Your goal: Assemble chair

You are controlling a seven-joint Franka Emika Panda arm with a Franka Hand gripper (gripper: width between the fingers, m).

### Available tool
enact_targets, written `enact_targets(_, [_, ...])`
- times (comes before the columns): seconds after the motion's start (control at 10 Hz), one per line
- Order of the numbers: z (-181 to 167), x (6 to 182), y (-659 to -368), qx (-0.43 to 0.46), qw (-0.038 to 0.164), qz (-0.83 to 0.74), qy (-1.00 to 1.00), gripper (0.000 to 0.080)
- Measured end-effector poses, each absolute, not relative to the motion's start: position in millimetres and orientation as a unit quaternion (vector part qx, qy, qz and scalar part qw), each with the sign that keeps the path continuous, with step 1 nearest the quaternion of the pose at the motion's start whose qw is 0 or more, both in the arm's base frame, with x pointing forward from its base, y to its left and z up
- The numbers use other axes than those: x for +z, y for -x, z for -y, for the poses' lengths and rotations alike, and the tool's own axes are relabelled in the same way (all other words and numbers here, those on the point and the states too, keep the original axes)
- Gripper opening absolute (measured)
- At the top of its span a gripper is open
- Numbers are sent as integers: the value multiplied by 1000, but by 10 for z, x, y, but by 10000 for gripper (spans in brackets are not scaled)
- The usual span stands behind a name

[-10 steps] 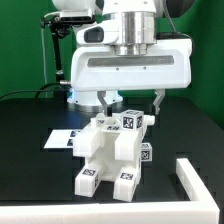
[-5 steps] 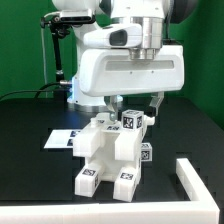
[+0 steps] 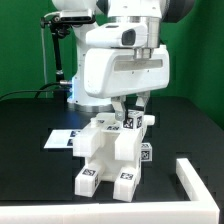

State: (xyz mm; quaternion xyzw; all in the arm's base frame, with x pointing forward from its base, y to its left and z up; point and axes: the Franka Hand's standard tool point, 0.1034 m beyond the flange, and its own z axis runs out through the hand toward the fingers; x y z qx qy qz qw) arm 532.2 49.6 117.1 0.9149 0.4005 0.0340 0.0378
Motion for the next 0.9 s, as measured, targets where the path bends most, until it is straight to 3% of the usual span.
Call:
enact_targets(0.1, [-494,1171,-5324,34,38,-400,-915,282])
enact_targets(0.4, [-496,1171,-5323,36,36,-370,-928,282])
enact_targets(0.9, [-502,1171,-5325,46,22,-93,-994,282])
